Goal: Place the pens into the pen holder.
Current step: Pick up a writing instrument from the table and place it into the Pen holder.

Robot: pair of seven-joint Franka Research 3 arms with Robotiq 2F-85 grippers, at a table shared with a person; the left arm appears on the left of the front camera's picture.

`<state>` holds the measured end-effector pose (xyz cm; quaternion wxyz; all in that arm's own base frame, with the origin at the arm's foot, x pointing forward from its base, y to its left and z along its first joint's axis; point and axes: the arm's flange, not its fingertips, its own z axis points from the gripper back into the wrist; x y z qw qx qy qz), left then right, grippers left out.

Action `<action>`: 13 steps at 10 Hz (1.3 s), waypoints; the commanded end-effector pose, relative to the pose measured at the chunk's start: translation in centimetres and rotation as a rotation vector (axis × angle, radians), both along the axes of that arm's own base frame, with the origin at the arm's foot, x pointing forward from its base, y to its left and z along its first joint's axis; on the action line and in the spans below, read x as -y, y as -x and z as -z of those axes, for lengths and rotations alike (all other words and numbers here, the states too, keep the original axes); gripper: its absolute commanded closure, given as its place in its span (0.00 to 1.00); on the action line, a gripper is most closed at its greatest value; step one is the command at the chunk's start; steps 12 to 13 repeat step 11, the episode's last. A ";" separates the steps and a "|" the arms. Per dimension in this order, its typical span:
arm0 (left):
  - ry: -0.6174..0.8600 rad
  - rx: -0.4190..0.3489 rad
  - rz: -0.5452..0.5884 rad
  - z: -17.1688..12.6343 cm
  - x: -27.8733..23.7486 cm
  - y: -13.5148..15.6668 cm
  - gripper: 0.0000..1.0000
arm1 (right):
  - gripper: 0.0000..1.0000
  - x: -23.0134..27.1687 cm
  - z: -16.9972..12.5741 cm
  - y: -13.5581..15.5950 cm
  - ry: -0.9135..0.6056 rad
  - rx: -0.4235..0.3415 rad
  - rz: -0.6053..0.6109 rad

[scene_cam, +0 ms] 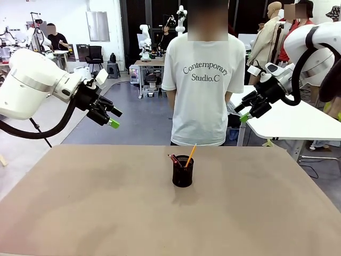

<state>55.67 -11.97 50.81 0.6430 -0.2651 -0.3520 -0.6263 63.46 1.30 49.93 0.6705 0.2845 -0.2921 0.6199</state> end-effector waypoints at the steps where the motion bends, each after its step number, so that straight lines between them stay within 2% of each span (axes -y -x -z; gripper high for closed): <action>1: 0.000 0.000 -0.001 -0.1 -0.2 0.2 0.00 | 0.00 0.0 -0.2 0.1 0.001 0.002 0.002; 13: 0.000 0.000 -0.001 -0.1 -0.2 0.2 0.00 | 0.00 0.0 -0.2 0.1 0.001 0.002 0.002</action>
